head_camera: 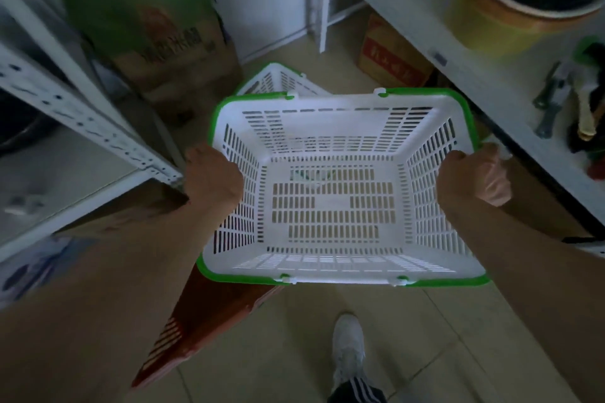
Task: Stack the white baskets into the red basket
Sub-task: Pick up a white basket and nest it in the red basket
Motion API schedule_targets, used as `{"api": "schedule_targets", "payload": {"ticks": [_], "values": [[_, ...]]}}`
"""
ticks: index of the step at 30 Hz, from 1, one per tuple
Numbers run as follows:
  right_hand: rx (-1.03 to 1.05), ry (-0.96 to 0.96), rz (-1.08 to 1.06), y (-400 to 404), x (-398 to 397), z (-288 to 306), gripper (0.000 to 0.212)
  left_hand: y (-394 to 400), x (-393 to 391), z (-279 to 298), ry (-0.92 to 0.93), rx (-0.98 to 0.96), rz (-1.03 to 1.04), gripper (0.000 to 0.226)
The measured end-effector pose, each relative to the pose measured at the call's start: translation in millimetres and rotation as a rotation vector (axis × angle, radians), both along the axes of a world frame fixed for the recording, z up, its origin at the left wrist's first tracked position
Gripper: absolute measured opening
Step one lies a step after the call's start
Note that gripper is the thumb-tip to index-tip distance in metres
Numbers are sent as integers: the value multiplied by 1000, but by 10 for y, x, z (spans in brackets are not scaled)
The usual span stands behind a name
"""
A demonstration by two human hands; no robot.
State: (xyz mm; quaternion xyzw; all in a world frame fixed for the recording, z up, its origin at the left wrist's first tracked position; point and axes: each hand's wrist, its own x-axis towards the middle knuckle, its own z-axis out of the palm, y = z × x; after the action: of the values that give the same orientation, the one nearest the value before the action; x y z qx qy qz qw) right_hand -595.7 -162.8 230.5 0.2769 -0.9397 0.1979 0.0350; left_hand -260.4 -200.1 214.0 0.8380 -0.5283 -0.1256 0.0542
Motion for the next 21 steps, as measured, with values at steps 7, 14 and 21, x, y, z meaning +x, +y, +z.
{"api": "schedule_targets", "payload": {"ticks": [7, 14, 21], "values": [[19, -71, 181, -187, 916, 269, 36, 385, 955, 241, -3, 33, 181, 51], [104, -135, 415, -123, 1949, 215, 32, 1038, 1907, 290, -29, 58, 380, 42], [205, -191, 581, 12, 2725, -165, 29, 1728, 2557, 55, 4, 18, 514, 55]]}}
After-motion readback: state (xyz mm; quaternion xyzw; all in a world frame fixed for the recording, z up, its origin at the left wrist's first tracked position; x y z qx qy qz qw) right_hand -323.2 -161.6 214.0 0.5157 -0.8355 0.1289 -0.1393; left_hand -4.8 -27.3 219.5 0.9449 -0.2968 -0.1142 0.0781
